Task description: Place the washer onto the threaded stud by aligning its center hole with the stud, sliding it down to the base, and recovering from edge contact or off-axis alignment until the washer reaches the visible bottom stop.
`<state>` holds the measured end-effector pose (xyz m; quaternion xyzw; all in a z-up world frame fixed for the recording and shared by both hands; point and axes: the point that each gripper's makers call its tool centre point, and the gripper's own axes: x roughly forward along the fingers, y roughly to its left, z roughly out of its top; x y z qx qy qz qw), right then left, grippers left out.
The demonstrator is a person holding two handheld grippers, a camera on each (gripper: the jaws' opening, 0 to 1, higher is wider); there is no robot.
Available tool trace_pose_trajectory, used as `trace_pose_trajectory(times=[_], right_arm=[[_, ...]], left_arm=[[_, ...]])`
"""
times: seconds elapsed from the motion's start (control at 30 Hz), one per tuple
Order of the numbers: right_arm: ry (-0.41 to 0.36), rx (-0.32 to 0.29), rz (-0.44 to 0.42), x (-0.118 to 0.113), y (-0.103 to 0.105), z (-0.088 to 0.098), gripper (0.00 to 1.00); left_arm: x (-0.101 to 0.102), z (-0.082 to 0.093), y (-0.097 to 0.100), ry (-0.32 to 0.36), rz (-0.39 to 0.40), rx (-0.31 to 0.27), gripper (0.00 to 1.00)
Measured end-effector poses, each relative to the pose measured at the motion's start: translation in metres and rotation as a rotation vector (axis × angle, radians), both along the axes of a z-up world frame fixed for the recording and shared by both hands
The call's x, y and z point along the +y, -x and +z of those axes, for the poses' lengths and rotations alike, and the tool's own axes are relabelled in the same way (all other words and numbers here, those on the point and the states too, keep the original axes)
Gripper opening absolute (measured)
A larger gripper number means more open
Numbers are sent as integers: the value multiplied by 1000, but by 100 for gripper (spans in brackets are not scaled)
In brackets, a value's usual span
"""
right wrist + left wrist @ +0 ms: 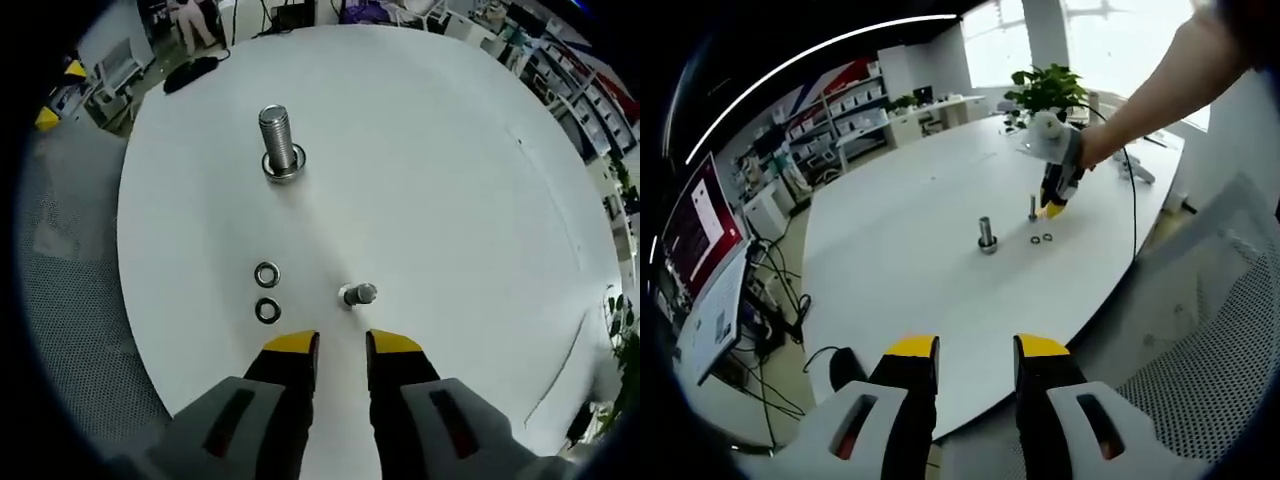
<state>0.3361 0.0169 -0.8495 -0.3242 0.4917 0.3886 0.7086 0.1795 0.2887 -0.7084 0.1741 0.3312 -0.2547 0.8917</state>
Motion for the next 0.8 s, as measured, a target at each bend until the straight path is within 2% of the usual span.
trace_pose_trajectory(times=[0.27,0.53,0.67,0.8], right_arm=[[-42,24,-1,14,21,-1,23],[-60,40,47,35,35,-10,24],[-49,45,58,35,35,-12,24],[-63,53,27,32,29,-15,24]], left_arm=[[-2,0,1,1,-6,-2,28],[0,1,0,-2,3,-8,28],[2,0,-1,-3,10,-2,28],[3,-2,0,-5,13,11,27]])
